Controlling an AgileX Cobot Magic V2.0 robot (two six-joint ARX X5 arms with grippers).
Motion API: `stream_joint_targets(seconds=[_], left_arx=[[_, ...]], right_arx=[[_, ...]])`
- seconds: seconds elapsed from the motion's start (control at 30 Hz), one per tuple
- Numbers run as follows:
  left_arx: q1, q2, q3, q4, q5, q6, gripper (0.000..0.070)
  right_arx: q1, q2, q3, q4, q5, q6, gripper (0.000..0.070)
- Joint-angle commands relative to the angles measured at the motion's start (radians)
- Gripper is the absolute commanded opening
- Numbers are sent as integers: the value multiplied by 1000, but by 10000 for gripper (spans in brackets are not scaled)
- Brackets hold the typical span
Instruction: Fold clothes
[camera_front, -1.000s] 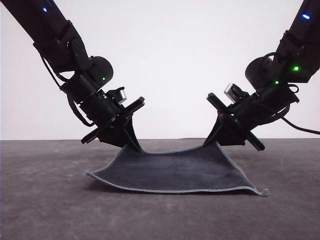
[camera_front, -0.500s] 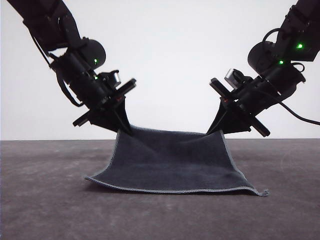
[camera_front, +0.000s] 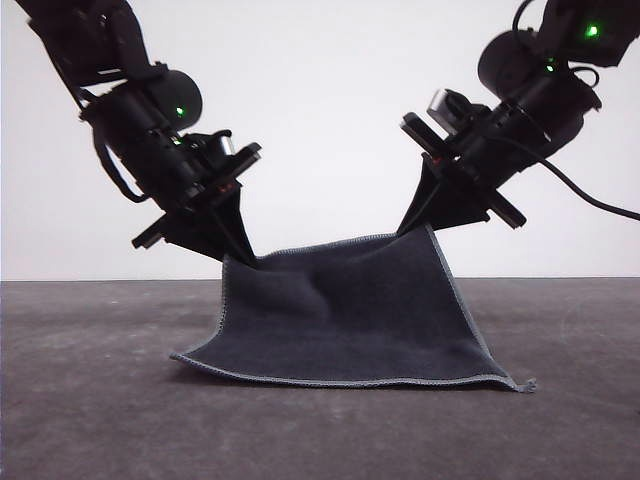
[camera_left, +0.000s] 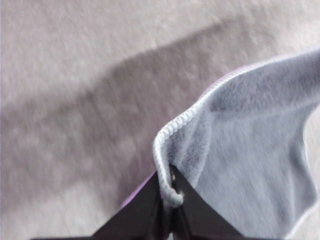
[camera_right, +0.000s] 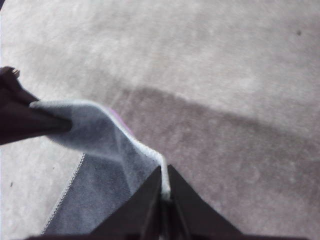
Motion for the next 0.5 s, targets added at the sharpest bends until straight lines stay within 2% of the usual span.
stream_joint_targets(seconds=[0.0, 0.27, 0.47], left_arx=[[-5, -21, -32, 23, 4, 10, 3], [-14, -177, -266, 158, 5, -25, 2], [-42, -230, -377, 208, 4, -45, 2]], right_arx=[[11, -7, -15, 16, 7, -15, 0], [38, -128, -193, 113, 28, -15, 0], [54, -216, -330, 165, 29, -15, 0]])
